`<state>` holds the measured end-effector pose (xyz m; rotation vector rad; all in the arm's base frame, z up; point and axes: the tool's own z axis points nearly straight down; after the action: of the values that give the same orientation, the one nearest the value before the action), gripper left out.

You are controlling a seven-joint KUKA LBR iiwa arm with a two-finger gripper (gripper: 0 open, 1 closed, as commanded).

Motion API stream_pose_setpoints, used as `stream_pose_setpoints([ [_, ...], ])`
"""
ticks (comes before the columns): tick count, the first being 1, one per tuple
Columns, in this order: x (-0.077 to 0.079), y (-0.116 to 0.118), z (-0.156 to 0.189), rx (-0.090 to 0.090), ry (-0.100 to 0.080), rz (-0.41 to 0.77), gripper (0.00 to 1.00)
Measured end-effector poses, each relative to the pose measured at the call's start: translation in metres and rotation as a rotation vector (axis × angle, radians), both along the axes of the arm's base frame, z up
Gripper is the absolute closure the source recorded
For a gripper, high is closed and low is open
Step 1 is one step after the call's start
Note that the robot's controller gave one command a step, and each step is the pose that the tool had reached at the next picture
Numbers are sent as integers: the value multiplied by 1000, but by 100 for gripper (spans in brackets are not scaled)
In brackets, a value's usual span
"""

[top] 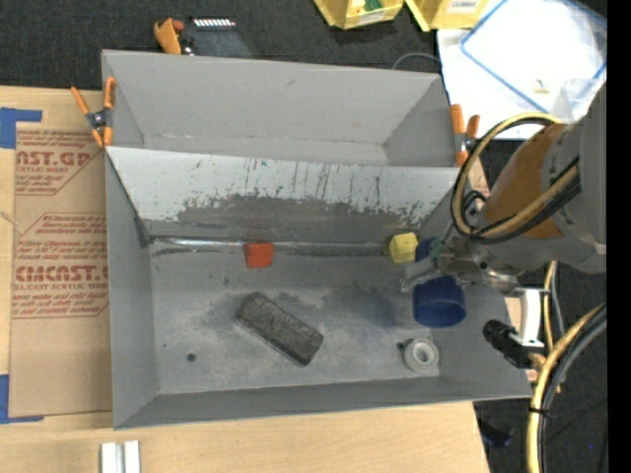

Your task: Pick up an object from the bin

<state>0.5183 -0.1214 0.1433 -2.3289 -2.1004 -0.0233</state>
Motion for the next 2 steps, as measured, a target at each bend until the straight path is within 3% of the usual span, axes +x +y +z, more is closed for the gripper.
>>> stream_pose_setpoints([
  [2, -1, 1, 13, 1, 4, 2, 100],
])
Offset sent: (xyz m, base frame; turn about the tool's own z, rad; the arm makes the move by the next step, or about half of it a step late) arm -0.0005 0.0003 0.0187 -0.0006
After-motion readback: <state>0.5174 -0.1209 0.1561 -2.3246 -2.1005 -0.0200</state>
